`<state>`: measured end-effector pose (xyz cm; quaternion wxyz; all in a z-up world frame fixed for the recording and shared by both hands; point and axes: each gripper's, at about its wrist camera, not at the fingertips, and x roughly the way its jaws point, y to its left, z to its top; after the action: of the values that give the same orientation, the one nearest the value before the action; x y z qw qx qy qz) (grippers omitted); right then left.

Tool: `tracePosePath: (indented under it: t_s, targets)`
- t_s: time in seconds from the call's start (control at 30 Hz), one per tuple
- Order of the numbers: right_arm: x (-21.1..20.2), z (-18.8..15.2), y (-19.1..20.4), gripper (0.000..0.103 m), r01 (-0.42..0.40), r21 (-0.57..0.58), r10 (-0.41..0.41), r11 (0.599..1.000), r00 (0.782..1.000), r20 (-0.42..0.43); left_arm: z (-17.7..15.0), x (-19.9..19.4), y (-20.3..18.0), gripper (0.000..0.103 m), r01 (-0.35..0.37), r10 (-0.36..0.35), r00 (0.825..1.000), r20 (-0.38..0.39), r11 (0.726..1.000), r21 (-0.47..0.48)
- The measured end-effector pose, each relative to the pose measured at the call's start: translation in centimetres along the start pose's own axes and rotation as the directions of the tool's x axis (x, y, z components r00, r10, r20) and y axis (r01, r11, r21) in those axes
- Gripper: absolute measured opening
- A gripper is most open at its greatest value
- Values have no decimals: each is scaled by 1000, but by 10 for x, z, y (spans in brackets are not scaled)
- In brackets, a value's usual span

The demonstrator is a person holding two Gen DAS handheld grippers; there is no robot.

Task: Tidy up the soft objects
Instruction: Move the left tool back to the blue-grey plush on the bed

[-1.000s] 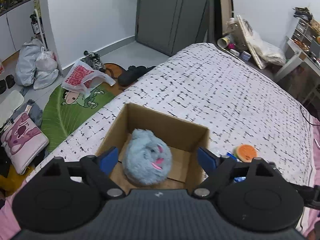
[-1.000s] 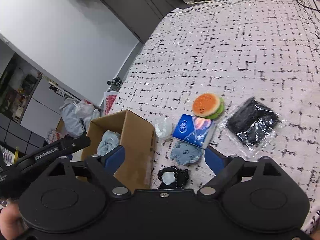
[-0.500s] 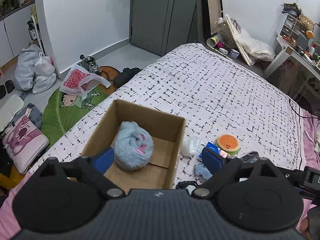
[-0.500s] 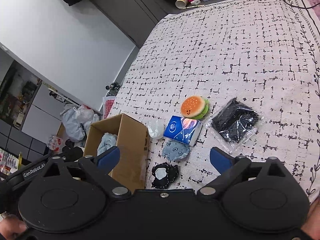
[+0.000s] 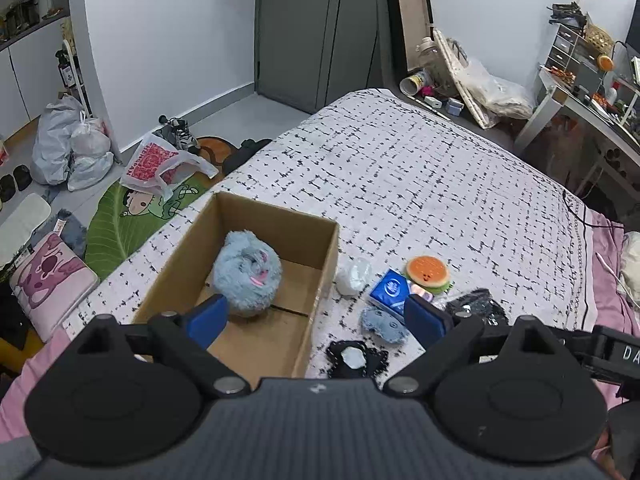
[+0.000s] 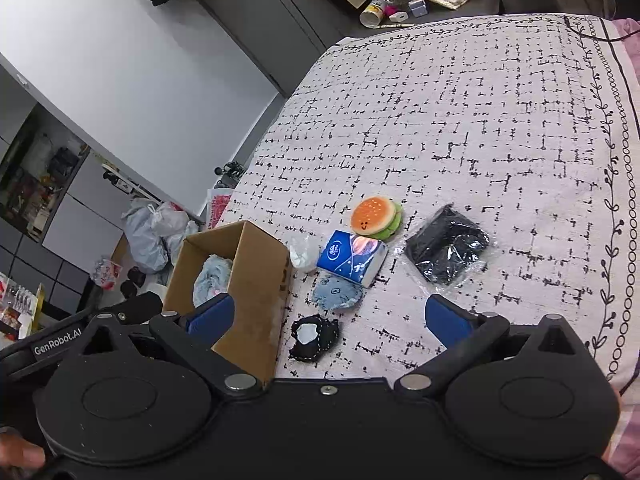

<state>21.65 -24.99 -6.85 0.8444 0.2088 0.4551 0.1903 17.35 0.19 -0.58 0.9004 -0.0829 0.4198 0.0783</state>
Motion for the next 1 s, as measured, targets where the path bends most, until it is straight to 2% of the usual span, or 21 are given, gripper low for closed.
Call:
tracePosePath:
  t_s: [0.4,0.6,0.87,1.0]
  targets:
    - [-18,1,-28,103,-32,89,30,996,999,27,-18,-10,-22,94,7,-7,1000,-4,1000,-19]
    - [-16,3,-48,102,-43,185,37,982,999,36,-29,-3,-29,94,13,-14,1000,-12,999,-49]
    - [-14,6,-67,102,-27,255,15,966,999,51,-35,9,-40,91,35,-35,999,4,994,-100]
    - [-10,6,-75,96,-16,284,1,959,999,52,-35,19,-48,91,48,-47,999,8,991,-122]
